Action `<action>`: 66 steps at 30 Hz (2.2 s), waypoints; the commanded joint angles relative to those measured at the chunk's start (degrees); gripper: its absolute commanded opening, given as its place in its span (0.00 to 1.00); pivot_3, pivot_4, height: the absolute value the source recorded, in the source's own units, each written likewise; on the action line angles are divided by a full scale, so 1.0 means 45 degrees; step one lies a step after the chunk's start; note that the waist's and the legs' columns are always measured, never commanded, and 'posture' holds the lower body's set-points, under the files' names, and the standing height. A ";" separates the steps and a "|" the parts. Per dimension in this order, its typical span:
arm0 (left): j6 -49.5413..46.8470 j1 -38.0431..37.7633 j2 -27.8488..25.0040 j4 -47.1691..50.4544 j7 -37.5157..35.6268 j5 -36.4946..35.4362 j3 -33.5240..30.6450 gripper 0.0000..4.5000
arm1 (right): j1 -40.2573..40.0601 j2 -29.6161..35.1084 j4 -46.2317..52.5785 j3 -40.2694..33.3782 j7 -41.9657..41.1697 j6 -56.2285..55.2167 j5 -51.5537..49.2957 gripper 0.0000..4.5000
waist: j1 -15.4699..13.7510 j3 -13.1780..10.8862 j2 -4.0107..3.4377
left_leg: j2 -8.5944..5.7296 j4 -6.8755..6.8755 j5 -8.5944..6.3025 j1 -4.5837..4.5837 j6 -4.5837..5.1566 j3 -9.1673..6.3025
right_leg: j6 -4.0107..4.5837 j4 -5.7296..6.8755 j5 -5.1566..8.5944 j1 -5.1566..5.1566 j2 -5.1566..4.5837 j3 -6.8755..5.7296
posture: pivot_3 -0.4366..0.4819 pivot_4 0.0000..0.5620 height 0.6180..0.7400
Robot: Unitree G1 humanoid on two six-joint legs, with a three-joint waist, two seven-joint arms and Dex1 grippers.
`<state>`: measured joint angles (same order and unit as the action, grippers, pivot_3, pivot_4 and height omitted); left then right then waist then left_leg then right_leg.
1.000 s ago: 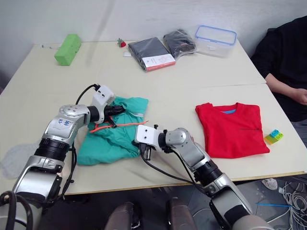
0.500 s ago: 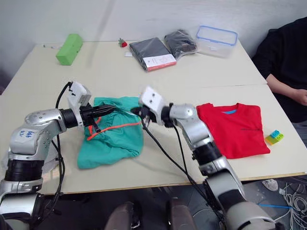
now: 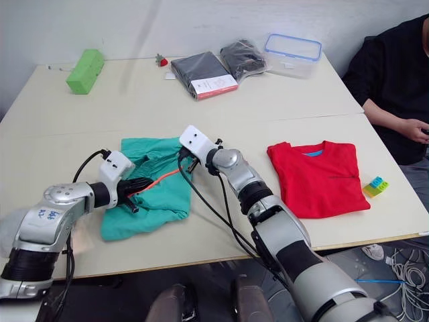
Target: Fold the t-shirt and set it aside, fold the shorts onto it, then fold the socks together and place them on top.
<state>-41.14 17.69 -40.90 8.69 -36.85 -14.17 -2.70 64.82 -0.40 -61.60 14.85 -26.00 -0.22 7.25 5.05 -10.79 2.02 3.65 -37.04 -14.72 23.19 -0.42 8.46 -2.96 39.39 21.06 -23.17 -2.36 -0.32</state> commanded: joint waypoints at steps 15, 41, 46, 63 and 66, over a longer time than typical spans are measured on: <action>0.0803 -0.1380 0.0504 0.1920 -0.0882 -0.2384 -0.2768 0.09 | -0.4096 0.2753 1.0552 -0.1549 -0.5333 0.8861 -0.4610 0.14 | -0.0114 -0.0001 -0.0001 | -0.0002 0.0013 -0.0004 0.0015 -0.0004 -0.0015 | 0.0007 -0.0010 0.0004 -0.0001 -0.0007 -0.0010 | 0.48 0.27 1.00; 0.0500 -0.3006 -0.0566 0.3690 -0.0772 -0.3924 -0.5431 0.99 | -0.1674 -0.1923 0.4032 -0.2623 -0.3926 1.2493 -0.6469 1.00 | 0.0422 0.0014 0.0018 | 0.0006 0.0130 0.0020 -0.0025 -0.0046 -0.0003 | 0.0025 -0.0019 0.0013 -0.0021 0.0013 0.0001 | 0.48 0.27 1.00; 0.0342 -0.3229 -0.0563 0.4122 -0.0451 -0.4068 -0.5608 1.00 | -0.1325 -0.2194 0.3051 -0.3054 -0.3530 1.1878 -0.6343 0.70 | 0.0514 0.0015 0.0020 | 0.0005 0.0181 0.0031 -0.0024 -0.0062 -0.0004 | 0.0032 -0.0036 0.0017 -0.0040 0.0014 0.0000 | 0.48 0.27 1.00; -0.0289 -0.1344 -0.0697 0.4536 -0.1947 -0.6013 -0.3130 1.00 | -0.3898 0.3488 1.3065 -0.2560 -0.5235 1.4916 -0.7867 0.01 | -0.0325 0.0015 0.0023 | -0.0050 0.0186 0.0040 0.0031 -0.0011 -0.0028 | 0.0029 -0.0113 -0.0003 -0.0033 -0.0043 -0.0027 | 0.48 0.27 1.00; -0.0492 -0.0639 -0.0679 0.4730 -0.2405 -0.6397 -0.2263 1.00 | -0.4707 0.6597 1.5561 -0.2893 -0.6343 1.5522 -0.8579 0.01 | -0.0407 0.0009 0.0013 | -0.0047 0.0202 0.0030 0.0034 -0.0015 -0.0025 | 0.0029 -0.0137 -0.0002 -0.0038 -0.0033 -0.0026 | 0.48 0.27 1.00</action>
<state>-43.21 13.13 -43.35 27.49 -46.03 -40.86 -14.51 45.12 23.44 0.48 3.81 -50.51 68.34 -28.18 3.22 -10.75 2.07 3.45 -36.09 -14.58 23.34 -0.50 8.35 -2.83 38.72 21.05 -23.34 -2.48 -0.43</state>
